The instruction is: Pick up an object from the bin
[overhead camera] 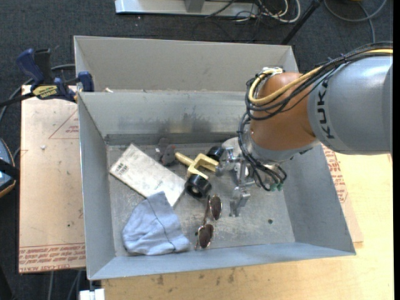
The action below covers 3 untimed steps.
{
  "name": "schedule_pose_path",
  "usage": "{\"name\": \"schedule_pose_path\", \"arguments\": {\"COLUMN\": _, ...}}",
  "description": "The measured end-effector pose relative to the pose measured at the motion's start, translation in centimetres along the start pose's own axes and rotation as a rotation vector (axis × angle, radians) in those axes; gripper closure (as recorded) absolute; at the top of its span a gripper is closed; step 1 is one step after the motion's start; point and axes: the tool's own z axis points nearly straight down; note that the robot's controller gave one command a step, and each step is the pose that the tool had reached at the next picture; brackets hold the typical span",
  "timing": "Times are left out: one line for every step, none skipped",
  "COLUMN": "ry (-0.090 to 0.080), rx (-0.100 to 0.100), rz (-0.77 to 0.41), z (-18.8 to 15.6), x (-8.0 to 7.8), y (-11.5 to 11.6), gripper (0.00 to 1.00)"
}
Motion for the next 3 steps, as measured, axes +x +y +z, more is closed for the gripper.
{"name": "schedule_pose_path", "arguments": {"ry": -0.004, "rx": 0.001, "rz": 0.144, "z": 0.1, "x": -1.2, "y": 2.3, "gripper": 0.00}}
{"name": "schedule_pose_path", "arguments": {"ry": -0.022, "rx": 0.003, "rz": -0.055, "z": 2.5, "x": -8.0, "y": 5.2, "gripper": 0.00}}
{"name": "schedule_pose_path", "arguments": {"ry": -0.022, "rx": 0.002, "rz": -0.052, "z": 2.3, "x": -7.9, "y": 5.2, "gripper": 1.00}}
